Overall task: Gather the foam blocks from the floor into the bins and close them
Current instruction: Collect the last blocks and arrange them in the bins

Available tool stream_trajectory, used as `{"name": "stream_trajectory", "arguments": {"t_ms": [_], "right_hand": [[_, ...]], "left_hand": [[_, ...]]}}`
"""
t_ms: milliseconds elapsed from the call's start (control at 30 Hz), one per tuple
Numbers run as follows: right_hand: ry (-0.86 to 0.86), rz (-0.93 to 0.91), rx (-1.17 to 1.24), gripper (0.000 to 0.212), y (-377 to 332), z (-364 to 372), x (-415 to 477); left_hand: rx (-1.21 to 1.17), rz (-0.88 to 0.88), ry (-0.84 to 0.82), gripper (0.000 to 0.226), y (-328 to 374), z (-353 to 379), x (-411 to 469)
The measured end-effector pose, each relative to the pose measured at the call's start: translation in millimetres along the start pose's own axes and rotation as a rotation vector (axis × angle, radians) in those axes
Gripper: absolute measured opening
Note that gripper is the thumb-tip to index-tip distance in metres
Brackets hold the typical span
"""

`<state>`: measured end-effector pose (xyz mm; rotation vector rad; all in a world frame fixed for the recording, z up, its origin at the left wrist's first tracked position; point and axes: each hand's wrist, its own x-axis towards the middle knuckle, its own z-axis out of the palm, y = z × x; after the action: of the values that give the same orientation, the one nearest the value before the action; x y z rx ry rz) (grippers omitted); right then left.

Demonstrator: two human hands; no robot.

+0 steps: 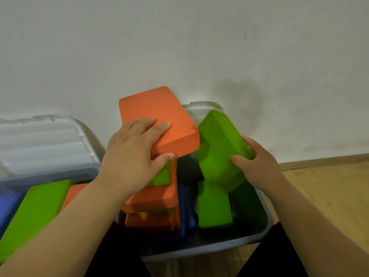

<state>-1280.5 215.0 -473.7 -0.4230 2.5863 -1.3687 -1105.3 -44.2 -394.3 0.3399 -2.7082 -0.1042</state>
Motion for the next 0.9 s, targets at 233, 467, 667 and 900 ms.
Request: {"name": "stream_trajectory", "arguments": {"t_ms": [233,467,667,900], "right_hand": [[-0.282,0.219,-0.627,0.082,70.4,45.4,6.3],[-0.371,0.175,-0.748,0.063,75.2,79.4,20.0],[-0.48,0.229,-0.682,0.081,97.6,83.5,16.0],[-0.524,0.212,-0.66,0.086,100.2,75.3,11.5]], "left_hand": [[-0.016,0.002,0.003,0.077,6.3,3.7,-5.2],[-0.021,-0.017,0.009,0.076,0.7,1.5,-7.4],[-0.042,-0.035,0.026,0.075,-3.1,-0.6,-9.4],[-0.044,-0.021,0.04,0.072,-0.9,0.2,-11.1]]}}
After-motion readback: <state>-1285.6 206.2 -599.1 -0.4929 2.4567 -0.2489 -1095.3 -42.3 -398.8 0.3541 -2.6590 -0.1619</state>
